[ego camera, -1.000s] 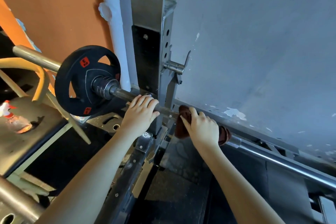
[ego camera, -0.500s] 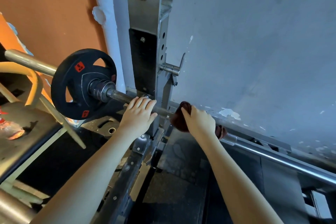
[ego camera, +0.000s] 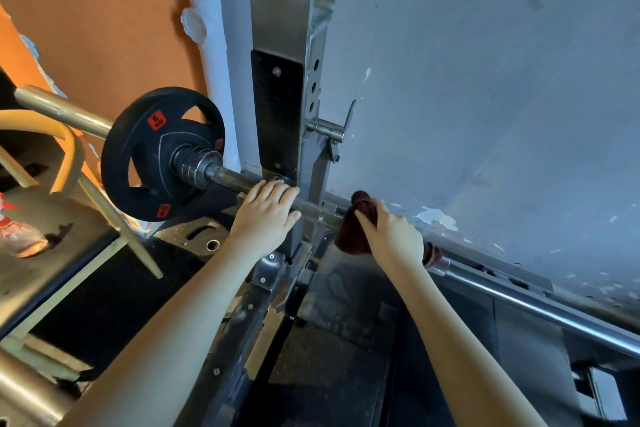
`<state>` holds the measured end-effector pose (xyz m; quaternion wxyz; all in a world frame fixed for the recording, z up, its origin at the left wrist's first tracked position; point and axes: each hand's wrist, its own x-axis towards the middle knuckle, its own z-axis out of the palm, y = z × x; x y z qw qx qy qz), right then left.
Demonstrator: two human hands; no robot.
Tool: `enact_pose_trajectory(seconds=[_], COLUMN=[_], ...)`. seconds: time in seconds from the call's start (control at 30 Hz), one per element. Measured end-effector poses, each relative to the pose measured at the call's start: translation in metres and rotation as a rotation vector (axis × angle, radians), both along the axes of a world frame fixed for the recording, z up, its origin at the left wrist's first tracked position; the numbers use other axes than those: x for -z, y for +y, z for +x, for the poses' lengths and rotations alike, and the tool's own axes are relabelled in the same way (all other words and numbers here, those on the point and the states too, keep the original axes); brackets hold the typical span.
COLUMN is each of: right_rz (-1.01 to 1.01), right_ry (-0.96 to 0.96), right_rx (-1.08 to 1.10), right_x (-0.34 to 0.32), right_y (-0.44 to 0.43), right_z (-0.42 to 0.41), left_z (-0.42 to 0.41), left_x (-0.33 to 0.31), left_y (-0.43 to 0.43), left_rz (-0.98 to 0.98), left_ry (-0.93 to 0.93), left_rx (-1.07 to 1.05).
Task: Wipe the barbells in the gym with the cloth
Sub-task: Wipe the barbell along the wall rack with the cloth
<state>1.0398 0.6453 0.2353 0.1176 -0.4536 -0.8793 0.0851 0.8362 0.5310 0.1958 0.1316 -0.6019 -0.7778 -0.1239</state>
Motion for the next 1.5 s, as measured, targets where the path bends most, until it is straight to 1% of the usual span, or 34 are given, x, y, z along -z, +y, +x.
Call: enact_pose_trajectory(seconds=[0.03,0.1,0.13,0.2,0.3,0.4,0.47,0.57,0.67,0.73,0.83,0.93,1.0,1.07,1.17,1.2,1.23,1.27,1.33,1.37,1.4,1.43,1.47,1.5], right_rz=[0.052,0.199,0.223,0.320,0.314,0.319,0.371,0.258,0.230,0.280,0.408,0.305,0.230,0.181,-0.046,-0.083,-0.071,0.003,0.269,0.342,0.379,0.334,0.241,0.069], right_ry=[0.029,-0.012,-0.054,-0.082,-0.151,-0.134,-0.134,-0.103,-0.042,-0.066,-0.102,-0.118,-0.073,-0.093,-0.013,0.013,0.033,0.044,0.054,0.054,0.050,0.052,0.071,0.061], right_rx=[-0.071,-0.231,-0.246,-0.203,-0.200,-0.235,-0.218,-0.213,-0.132,-0.087,-0.146,-0.152,-0.062,-0.002,0.166,0.210,0.216,0.168,-0.038,-0.103,-0.121,-0.088,-0.011,0.087], right_x=[0.003,0.015,0.023,0.027,0.012,0.007,0.012,0.017,0.018,0.020,0.019,0.009,0.006,0.004,-0.005,-0.008,-0.007,-0.002,0.017,0.024,0.026,0.021,0.013,0.002], right_y=[-0.002,-0.007,-0.009,-0.009,-0.010,-0.008,-0.007,-0.010,-0.010,-0.008,-0.005,-0.002,0.000,0.000,0.003,0.003,0.002,0.001,-0.005,-0.009,-0.009,-0.007,-0.003,0.000], right_z=[0.006,0.022,0.027,0.024,0.013,0.012,0.016,0.019,0.013,0.006,0.005,0.005,0.003,-0.001,-0.016,-0.019,-0.019,-0.015,-0.001,0.005,0.008,0.005,-0.005,-0.016], left_z=[0.000,0.000,0.002,0.004,0.008,0.015,0.019,0.023,0.026,0.027,0.027,0.026,0.026,0.026,0.024,0.024,0.023,0.022,0.022,0.021,0.021,0.021,0.021,0.021], left_x=[-0.001,-0.004,-0.007,-0.011,-0.017,-0.017,-0.014,-0.013,-0.011,-0.011,-0.008,-0.005,-0.004,-0.005,-0.003,-0.003,-0.002,-0.001,-0.001,-0.001,-0.001,-0.001,-0.001,0.000], left_y=[0.000,0.000,0.000,0.002,0.008,0.018,0.022,0.021,0.019,0.019,0.020,0.021,0.022,0.024,0.026,0.026,0.027,0.028,0.030,0.031,0.031,0.031,0.031,0.032], left_rz=[-0.010,-0.034,-0.065,-0.130,-0.197,-0.234,-0.222,-0.170,-0.111,-0.101,-0.089,-0.064,-0.060,-0.055,-0.018,-0.010,-0.005,-0.006,-0.004,-0.001,-0.008,-0.022,-0.034,-0.034], left_ry=[-0.001,-0.025,-0.053,-0.132,-0.194,-0.205,-0.215,-0.183,-0.160,-0.159,-0.155,-0.147,-0.137,-0.134,-0.127,-0.123,-0.117,-0.112,-0.111,-0.112,-0.115,-0.115,-0.116,-0.123], left_rx=[0.002,0.007,0.009,-0.004,-0.010,0.010,0.003,-0.022,-0.033,-0.041,-0.036,-0.035,-0.029,-0.023,-0.015,-0.012,-0.011,-0.010,-0.007,-0.007,-0.004,0.001,0.004,0.002])
